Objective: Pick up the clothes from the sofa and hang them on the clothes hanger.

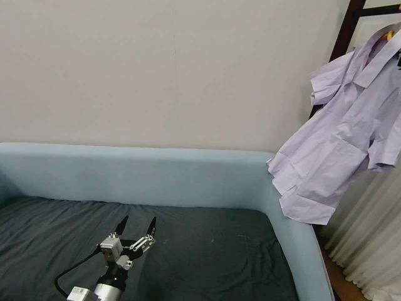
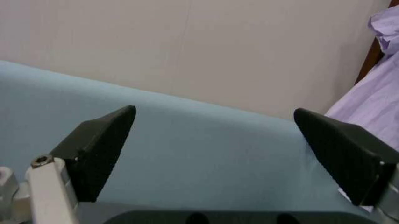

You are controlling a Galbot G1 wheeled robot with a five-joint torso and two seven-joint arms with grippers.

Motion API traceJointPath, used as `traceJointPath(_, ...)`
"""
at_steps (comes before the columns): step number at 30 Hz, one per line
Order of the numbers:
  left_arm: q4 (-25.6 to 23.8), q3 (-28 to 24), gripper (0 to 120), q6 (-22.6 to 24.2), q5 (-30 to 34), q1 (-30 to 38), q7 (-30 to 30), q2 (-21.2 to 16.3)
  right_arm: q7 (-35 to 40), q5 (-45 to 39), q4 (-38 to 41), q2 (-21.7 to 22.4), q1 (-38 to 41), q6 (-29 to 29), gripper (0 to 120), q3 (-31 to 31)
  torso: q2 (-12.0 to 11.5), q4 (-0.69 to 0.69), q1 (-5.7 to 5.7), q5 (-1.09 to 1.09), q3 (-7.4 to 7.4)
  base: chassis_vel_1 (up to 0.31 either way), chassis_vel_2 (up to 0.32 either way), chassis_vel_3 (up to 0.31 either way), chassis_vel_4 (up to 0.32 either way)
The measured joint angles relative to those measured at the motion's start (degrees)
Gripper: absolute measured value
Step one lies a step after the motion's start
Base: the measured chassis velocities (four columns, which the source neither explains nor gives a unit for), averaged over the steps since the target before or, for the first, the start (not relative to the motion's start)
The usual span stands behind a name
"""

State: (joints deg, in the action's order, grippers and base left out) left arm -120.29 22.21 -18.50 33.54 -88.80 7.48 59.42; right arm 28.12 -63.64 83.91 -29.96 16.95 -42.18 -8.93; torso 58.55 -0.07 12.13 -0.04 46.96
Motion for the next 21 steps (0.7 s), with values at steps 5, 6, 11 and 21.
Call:
traceJointPath(5,0.0,0.0,100,0.0,0.0,0.0,0.0,0.0,-0.7,3.0,-4.2,-2.4,3.3,0.0,8,-3.5,0.0,0.0,0.0,0.01,0.0,0.0,0.0,0.0,0.0)
traceJointPath(6,0.0,0.0,100,0.0,0.0,0.0,0.0,0.0,-0.8,3.5,-5.0,-3.1,4.1,0.0,8,-4.2,0.0,-0.01,0.0,0.01,0.0,0.0,0.0,0.0,0.0)
traceJointPath(11,0.0,0.0,100,0.0,0.0,0.0,0.0,0.0,-1.1,5.4,-7.7,-5.4,7.1,0.0,8,-6.7,0.0,0.0,0.0,0.01,0.0,0.0,0.0,0.0,0.0)
traceJointPath(21,0.0,0.0,100,0.0,0.0,0.0,0.0,0.0,-1.4,8.3,-18.6,-13.3,16.2,0.1,8,-13.2,0.0,0.01,0.0,-0.01,0.0,0.0,0.0,0.0,0.0)
